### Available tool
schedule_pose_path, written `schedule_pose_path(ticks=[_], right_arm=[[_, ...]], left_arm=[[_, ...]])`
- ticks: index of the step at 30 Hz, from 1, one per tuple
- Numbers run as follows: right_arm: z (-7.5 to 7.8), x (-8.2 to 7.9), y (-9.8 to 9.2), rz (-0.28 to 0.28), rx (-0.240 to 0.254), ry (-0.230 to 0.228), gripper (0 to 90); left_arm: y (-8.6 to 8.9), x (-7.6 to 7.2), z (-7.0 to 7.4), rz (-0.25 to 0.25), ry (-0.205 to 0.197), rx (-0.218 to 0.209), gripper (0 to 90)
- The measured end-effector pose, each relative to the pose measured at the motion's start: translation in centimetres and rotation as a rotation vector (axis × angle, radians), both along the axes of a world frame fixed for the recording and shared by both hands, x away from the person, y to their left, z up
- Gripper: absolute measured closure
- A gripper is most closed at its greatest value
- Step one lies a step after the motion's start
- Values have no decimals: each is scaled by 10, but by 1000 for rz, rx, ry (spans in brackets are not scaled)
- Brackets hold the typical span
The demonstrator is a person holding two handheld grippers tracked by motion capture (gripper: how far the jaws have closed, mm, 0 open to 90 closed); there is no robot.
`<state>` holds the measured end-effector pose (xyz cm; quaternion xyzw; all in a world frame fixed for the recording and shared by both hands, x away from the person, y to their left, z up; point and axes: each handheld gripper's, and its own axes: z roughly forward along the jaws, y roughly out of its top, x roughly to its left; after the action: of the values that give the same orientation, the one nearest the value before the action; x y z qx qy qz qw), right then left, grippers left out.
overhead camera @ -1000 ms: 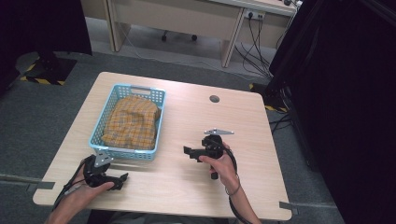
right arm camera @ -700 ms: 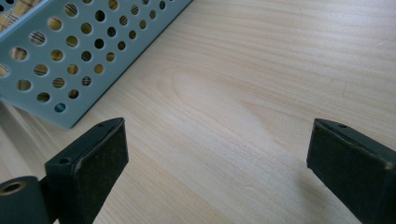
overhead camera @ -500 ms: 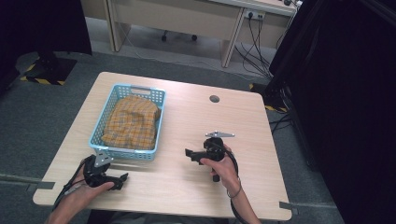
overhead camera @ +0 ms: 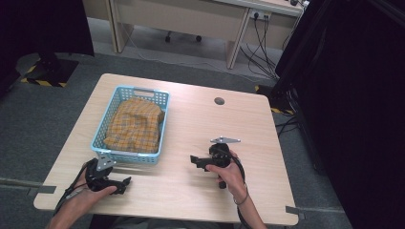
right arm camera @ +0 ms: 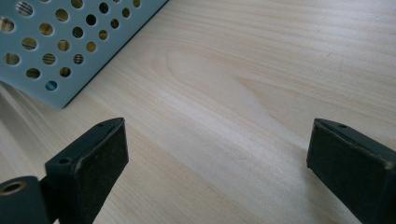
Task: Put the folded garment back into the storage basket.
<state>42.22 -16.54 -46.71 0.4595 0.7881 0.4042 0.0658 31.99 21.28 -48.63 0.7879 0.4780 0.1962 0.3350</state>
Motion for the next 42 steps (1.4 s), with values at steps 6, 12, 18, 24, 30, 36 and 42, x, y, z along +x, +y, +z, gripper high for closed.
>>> schedule_pose_path(ticks=[6,12,18,24,30,36,42], right_arm=[[-1,-3,-3,-1,-7,-3,60],[-2,-6,-6,-2,-16,-4,60],[-4,-9,-9,-6,-25,-6,60],[-6,-12,-13,-13,-27,0,60],[-6,-14,-18,-20,-24,-2,60],[-6,-17,-23,-28,-17,2,60],[-7,-20,-28,-33,-17,0,60]], left_arm=[[0,0,0,0,0,0,0],[0,0,0,0,0,0,0],[0,0,0,0,0,0,0],[0,0,0,0,0,0,0],[0,0,0,0,0,0,0],[0,0,0,0,0,0,0],[0,0,0,0,0,0,0]])
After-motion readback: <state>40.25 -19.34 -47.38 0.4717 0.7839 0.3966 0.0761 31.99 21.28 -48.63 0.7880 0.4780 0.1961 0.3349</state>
